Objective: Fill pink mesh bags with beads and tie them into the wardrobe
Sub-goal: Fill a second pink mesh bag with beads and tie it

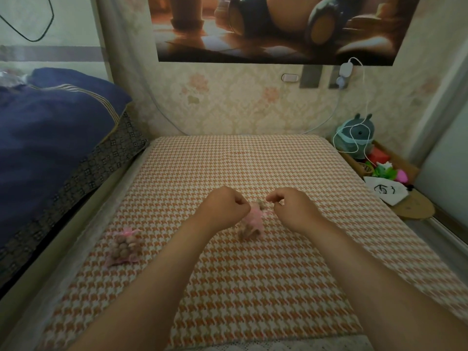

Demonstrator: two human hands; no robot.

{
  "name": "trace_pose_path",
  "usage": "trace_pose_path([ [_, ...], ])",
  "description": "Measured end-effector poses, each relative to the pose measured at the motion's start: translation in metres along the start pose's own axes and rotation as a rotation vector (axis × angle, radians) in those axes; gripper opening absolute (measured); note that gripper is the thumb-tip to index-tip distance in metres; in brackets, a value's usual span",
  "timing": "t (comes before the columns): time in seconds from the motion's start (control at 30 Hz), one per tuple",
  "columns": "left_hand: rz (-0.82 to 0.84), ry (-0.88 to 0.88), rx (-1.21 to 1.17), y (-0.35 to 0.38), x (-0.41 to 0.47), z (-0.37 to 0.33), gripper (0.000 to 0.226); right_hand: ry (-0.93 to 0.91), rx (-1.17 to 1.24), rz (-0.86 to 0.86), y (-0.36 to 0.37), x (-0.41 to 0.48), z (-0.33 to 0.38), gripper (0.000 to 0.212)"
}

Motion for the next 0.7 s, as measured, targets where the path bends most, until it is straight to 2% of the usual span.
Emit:
trace_pose_path([
  [0.17, 0.000, 0.005, -0.040, -0.005, 0.003, 0.003, 0.015, -0.019, -0.076, 0.102, 0.026, 0.016, -0.007, 0.045],
  [0.3, 0.043, -0.004, -0.051, -0.010, 0.002, 0.010, 0.013, -0.051, -0.111, 0.163, 0.043, 0.025, -0.002, 0.051],
  [0.7, 0.032, -0.001, -0.025, -0.016, -0.009, 0.019, 0.013, -0.079, -0.211, 0.113, 0.047, 0.025, 0.006, 0.020],
])
Point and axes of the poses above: each hand's wrist, its own x-axis towards the middle knuckle, its own y-axis out of the palm, z = x × y, the point moved 8 cm from there along x, towards the middle knuckle, and after that the axes turned 3 degrees about -z, right-handed, at the moved point
